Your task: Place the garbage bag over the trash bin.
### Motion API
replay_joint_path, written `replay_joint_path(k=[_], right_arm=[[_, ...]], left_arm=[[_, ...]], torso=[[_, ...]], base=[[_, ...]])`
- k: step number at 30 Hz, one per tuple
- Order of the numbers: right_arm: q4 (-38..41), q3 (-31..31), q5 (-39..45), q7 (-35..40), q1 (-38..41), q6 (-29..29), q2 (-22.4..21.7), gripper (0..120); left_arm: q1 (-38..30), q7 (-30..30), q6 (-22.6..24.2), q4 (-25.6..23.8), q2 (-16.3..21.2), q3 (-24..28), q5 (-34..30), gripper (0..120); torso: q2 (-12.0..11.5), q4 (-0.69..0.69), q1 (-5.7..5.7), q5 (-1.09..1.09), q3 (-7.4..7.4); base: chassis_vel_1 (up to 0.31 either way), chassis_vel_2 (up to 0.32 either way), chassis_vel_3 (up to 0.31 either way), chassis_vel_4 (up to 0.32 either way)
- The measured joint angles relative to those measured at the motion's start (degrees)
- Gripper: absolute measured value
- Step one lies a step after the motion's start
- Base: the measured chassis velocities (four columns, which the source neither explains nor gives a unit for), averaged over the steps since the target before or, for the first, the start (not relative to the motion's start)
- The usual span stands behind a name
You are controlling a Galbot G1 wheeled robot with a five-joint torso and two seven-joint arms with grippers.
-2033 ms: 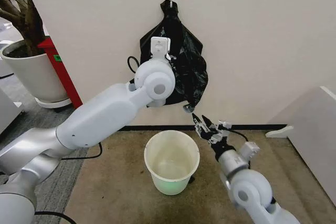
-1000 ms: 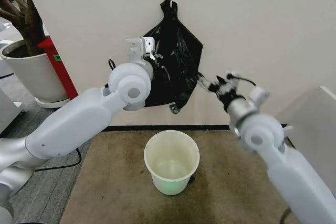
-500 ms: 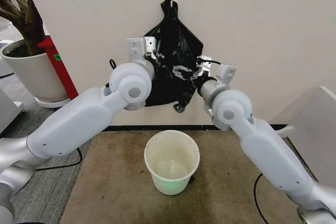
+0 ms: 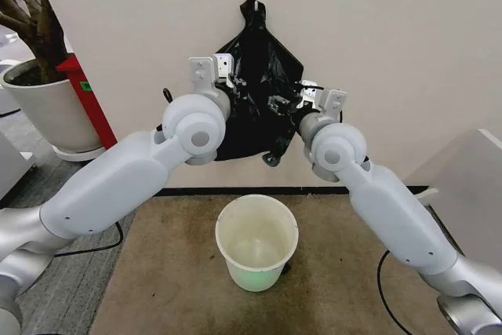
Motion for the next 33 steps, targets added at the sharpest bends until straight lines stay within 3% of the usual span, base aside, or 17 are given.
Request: replay_joint_path(k=[15, 26, 33], right_arm=[[2.42, 3.13, -0.26, -0.48, -2.68, 1.34, -0.86, 2], [5.03, 4.24, 0.04, -2.48, -3.57, 1.98, -1.43, 0], [7.39, 4.81, -0.25, -2.98, -9.44, 2.37, -2.77, 0]], left_arm=[[1.42, 2.5, -0.16, 1.43, 1.77, -2.88, 2.48, 0], [3.15, 5.45, -1.29, 0.29, 3.25, -2.89, 3.53, 0], [7.59, 5.34, -1.0, -2.57, 6.28, -2.59, 2.9, 0]], torso=[[0.0, 0.01, 0.0, 0.0, 0.0], [0.0, 0.01, -0.01, -0.01, 0.0], [0.01, 0.0, 0.0, 0.0, -0.01]], base=[[0.0, 0.0, 0.0, 0.0], [0.0, 0.0, 0.0, 0.0], [0.0, 0.0, 0.0, 0.0]])
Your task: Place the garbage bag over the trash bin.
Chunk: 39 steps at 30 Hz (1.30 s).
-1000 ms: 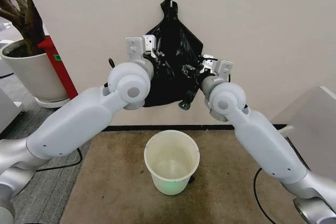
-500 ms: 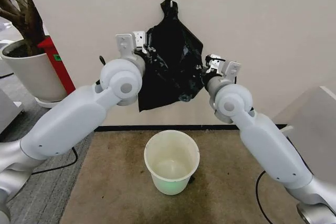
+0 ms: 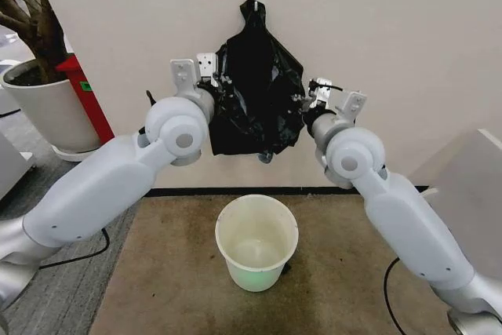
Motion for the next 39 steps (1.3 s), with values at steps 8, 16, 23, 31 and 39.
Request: replay_joint_path(k=[8, 16, 23, 31, 39], right_arm=[[7.08, 3.28, 0.51, -0.06, -11.71, 1.07, -2.18, 0], [16.6, 6.23, 10.75, 1.38, -9.38, 1.46, -8.19, 0], [24.38, 9.39, 18.14, 2.63, -9.16, 2.54, -15.33, 0], [29.01, 13.4, 28.37, 5.8, -10.75, 2.38, -21.23, 0], [29.41, 13.55, 38.07, 12.64, -11.86, 2.31, -22.45, 0]], left_arm=[[12.27, 1.41, -0.12, -8.72, 6.65, -2.58, 0.05, 0], [11.86, 13.09, -4.27, -14.15, 11.76, -8.88, -0.48, 0], [13.6, 18.83, -5.64, -20.57, 17.85, -13.92, -3.14, 0], [23.41, 19.73, -6.13, -27.37, 22.64, -19.75, -6.79, 0], [34.4, 18.67, -6.17, -28.93, 24.92, -22.45, -4.9, 0]], torso=[[-0.01, 0.01, 0.0, 0.0, 0.0], [0.0, 0.0, 0.0, 0.0, -0.01], [0.0, -0.01, 0.0, 0.0, -0.01], [0.0, 0.0, 0.0, 0.0, 0.0], [0.0, 0.0, 0.0, -0.01, 0.0]], base=[[0.0, 0.0, 0.0, 0.0], [0.0, 0.0, 0.0, 0.0], [0.0, 0.0, 0.0, 0.0], [0.0, 0.0, 0.0, 0.0], [0.0, 0.0, 0.0, 0.0]])
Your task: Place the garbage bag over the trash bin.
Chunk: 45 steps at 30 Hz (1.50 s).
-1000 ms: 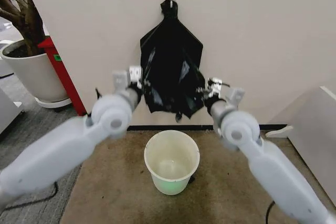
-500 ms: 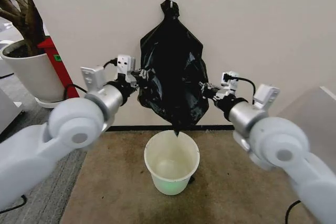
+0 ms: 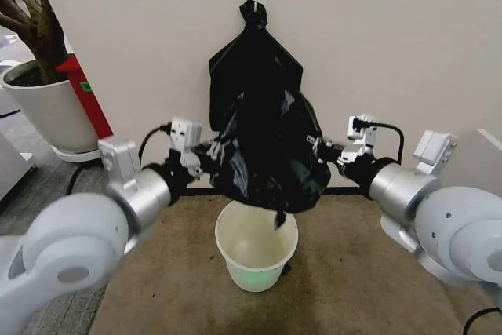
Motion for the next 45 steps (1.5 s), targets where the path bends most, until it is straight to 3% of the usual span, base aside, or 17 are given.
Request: replay_joint_path(k=[15, 25, 30, 36, 38, 45], right_arm=[[-0.26, -1.67, 4.35, 3.42, -1.4, -0.75, 2.49, 0], [-0.34, -1.16, 7.68, 3.46, -0.6, 0.24, 2.34, 0], [-0.35, -0.14, 7.67, 1.74, 1.74, 0.61, 1.55, 0], [-0.36, 4.05, 10.01, 0.77, 2.06, 0.84, -0.42, 0], [-0.36, 7.21, 13.22, 0.95, 1.99, 1.12, -1.05, 0], [-0.39, 8.77, 16.22, 1.24, 1.07, 1.22, -1.11, 0]], left_arm=[[7.1, -2.5, 0.0, 0.25, -0.46, 0.45, -1.35, 0], [12.9, -3.08, -0.4, 0.33, 3.8, -1.63, -0.08, 0], [10.48, 1.37, -2.84, 0.34, 4.68, -1.73, 3.24, 0], [3.95, 5.29, -3.78, 0.35, 4.67, -0.89, 2.03, 0], [0.51, 4.91, -3.51, 0.34, 4.68, -0.58, -0.8, 0], [0.54, 4.32, -3.37, 0.37, 6.45, -1.37, -1.89, 0]], torso=[[-0.01, 0.0, 0.0, 0.01, 0.0], [-0.01, 0.01, 0.01, 0.0, 0.0], [-0.01, 0.01, 0.01, 0.0, 0.0], [-0.01, -0.01, 0.01, 0.0, 0.0], [-0.01, -0.02, 0.01, 0.0, 0.0], [-0.01, 0.0, 0.01, 0.0, 0.0]], base=[[0.0, 0.0, 0.0, 0.0], [0.0, 0.0, 0.0, 0.0], [0.0, 0.0, 0.0, 0.0], [0.0, 0.0, 0.0, 0.0], [0.0, 0.0, 0.0, 0.0], [0.0, 0.0, 0.0, 0.0]])
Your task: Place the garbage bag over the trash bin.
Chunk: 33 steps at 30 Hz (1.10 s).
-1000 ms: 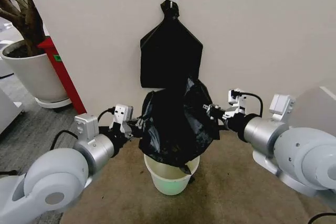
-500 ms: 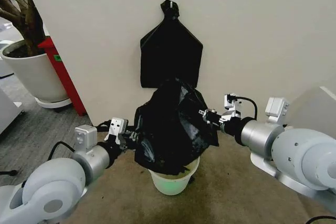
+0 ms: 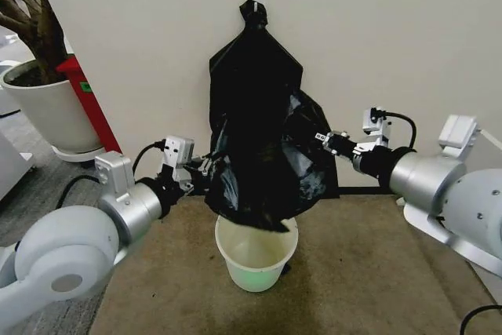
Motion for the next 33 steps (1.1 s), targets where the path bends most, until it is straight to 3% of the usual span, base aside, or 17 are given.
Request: replay_joint_path(k=[8, 14, 21, 28, 33], right_arm=[[-0.03, -3.45, 3.23, 1.39, -2.02, -1.31, 3.86, 0], [-0.23, -5.01, 4.68, 3.12, -2.99, -2.17, 6.99, 0], [-6.71, -7.01, 3.21, 1.05, -6.32, -5.09, 12.63, 0], [-16.13, -12.78, -10.24, -6.9, -8.16, -7.66, 16.88, 0], [-18.58, -14.25, -14.06, -8.27, -6.91, -7.48, 17.7, 0]], left_arm=[[3.04, -0.06, 1.1, 0.01, -1.06, 0.84, -1.4, 0], [5.66, -2.57, 2.96, 0.02, -3.62, 2.67, -6.91, 0], [6.44, -4.64, 4.01, 1.04, -7.17, 6.59, -4.42, 0], [0.06, -2.24, 4.47, 15.11, -15.11, 11.24, 2.49, 0], [-2.96, -2.84, 5.38, 19.84, -18.45, 12.8, 3.4, 0]], torso=[[0.0, 0.0, 0.0, 0.0, 0.0], [0.0, -0.01, 0.0, -0.01, 0.0], [0.0, 0.01, 0.0, 0.0, 0.0], [0.0, -0.01, 0.0, -0.01, 0.01], [-0.01, -0.01, 0.0, -0.01, 0.01]], base=[[0.0, 0.0, 0.0, 0.0], [0.0, 0.0, 0.0, 0.0], [0.0, 0.0, 0.0, 0.0], [0.0, 0.0, 0.0, 0.0], [0.0, 0.0, 0.0, 0.0]])
